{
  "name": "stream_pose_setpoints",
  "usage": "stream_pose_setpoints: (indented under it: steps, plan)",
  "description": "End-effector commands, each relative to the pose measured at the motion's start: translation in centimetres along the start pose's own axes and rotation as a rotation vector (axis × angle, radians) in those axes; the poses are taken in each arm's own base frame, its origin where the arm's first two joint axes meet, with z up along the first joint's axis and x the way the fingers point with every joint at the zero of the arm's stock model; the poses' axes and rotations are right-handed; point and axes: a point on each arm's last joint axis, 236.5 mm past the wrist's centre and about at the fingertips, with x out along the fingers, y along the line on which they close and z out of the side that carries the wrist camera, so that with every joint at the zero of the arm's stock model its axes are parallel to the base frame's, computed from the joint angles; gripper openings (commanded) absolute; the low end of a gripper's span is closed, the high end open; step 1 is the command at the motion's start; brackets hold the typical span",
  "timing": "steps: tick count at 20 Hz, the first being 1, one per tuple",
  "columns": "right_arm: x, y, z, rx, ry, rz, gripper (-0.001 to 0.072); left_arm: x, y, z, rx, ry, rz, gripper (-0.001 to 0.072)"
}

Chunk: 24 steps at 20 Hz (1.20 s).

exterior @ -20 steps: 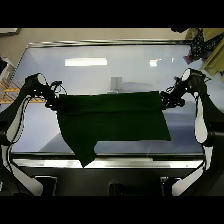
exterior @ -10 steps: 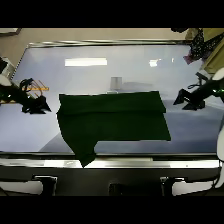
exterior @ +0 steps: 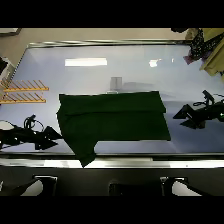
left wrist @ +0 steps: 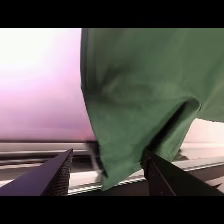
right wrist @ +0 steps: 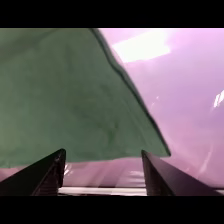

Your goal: Fold the clothes and pants, and hang the long-sleeved shirts on hangers.

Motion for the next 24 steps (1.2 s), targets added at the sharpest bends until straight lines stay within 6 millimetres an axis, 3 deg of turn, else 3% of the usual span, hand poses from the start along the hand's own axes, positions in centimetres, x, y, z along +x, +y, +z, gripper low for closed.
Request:
stream_pose_setpoints:
  steps: [1,10,18,19,21,22,23,24]
  plan:
    - [-0.4,0.5,-1.1,0.001,-0.009,0.02,0.0525,3.1,0.2,-1.9,-0.037,-0.004,-0.04,0.0501]
    - [-2.5,1.6,-1.3,-0.013,-0.079,0.021,0.0525,6.3,-1.8,-1.6,-0.002,-0.066,0.018,0.0501]
    - [-3.9,2.3,-1.5,-0.037,-0.128,0.02,0.0524,8.4,-2.3,-3.8,0.006,0.006,0.056,0.0494]
    - [-4.0,2.4,-1.6,-0.038,-0.132,0.02,0.0505,8.4,-2.3,-3.8,0.008,0.007,0.056,0.0473]
    - [-4.1,2.5,-1.8,-0.038,-0.124,0.025,0.0341,8.4,-2.3,-3.9,0.007,0.009,0.056,0.0209]
    - [-4.0,2.6,-2.1,-0.039,-0.114,0.029,0.0328,8.4,-2.3,-3.9,0.008,0.009,0.056,0.0099]
    - [-4.0,2.8,-2.2,-0.039,-0.109,0.036,0.0328,8.4,-2.3,-3.9,0.008,0.009,0.056,0.0034]
    - [-4.0,2.8,-2.2,-0.041,-0.107,0.037,0.033,8.4,-2.3,-3.9,0.008,0.009,0.056,0.0019]
